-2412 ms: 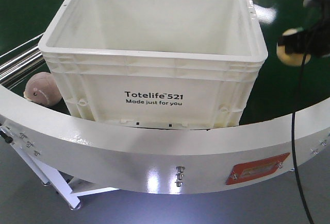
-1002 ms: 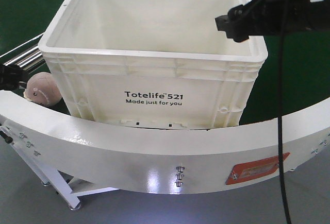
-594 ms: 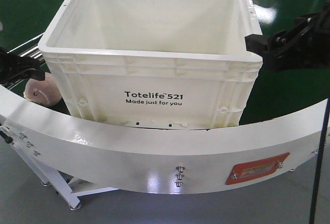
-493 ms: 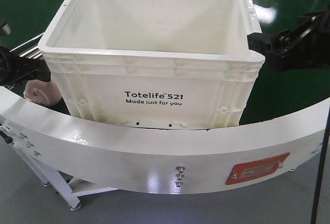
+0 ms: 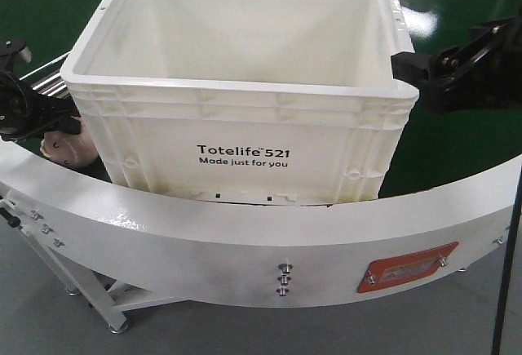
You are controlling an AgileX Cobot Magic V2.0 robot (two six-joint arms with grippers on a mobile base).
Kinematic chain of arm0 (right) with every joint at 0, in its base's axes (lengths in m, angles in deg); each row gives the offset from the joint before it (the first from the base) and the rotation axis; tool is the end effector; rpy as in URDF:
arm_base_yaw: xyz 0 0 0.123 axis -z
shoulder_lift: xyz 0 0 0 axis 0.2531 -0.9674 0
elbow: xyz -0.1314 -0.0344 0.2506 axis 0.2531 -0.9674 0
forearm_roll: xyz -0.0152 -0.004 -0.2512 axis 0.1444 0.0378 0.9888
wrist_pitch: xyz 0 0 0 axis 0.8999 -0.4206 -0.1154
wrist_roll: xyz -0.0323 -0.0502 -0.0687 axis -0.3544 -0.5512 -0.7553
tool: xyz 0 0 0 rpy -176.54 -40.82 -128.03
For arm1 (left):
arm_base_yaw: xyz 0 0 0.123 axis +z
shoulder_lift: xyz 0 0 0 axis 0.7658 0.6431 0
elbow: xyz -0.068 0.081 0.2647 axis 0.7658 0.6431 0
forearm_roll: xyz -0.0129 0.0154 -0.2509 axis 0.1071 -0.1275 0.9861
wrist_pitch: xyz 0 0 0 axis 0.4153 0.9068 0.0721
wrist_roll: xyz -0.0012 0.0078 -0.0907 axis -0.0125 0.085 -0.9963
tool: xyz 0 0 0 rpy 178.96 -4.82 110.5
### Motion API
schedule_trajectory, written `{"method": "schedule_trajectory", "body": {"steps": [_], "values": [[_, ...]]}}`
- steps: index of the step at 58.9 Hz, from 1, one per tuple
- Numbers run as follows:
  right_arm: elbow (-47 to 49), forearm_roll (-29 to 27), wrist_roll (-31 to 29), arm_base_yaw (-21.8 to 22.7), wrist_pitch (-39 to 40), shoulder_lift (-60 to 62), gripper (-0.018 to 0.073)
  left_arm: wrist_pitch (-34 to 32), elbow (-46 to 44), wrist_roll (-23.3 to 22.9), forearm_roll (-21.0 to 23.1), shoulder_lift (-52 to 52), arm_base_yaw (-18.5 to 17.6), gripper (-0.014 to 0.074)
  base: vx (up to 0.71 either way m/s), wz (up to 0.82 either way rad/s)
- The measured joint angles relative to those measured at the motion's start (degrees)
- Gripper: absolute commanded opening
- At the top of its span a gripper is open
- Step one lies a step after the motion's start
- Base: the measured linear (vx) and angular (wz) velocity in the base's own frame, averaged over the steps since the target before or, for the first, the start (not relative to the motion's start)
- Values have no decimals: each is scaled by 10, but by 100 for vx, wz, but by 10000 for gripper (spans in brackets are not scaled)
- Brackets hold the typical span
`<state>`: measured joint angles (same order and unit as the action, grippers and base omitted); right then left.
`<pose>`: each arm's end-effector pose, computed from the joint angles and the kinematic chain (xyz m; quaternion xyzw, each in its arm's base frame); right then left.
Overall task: Place moving items into box and shelve
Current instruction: 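Grasp the pink plush ball with the left gripper and lift, then carry the pink ball over the tote and drop it inside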
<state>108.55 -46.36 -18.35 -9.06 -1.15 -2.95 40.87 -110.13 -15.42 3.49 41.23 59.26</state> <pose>0.1873 0.0779 0.3884 -0.2223 0.8327 0.0523 0.5045 0.3620 0.0335 0.2055 -0.0018 0.9613 -0.1058 0.2544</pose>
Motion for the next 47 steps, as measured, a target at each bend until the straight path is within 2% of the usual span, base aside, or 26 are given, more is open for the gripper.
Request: {"method": "schedule_trajectory", "body": {"steps": [11,23,31,39,43,47], "values": [[0,8,0,0,0,0,591,1,-49,-11,-78,-47,0,229,0,0],[0,19,0,0,0,0,591,16,-156,-36,-83,-117,-14,239,0,0],[0,24,0,0,0,0,591,19,-207,-18,-56,-142,-66,240,0,0],[0,25,0,0,0,0,591,20,-218,49,-13,-141,-139,276,0,0],[0,27,0,0,0,0,591,24,-218,72,-4,-134,-164,349,0,0],[0,28,0,0,0,0,591,25,-218,81,-3,-124,-182,462,0,0]]}}
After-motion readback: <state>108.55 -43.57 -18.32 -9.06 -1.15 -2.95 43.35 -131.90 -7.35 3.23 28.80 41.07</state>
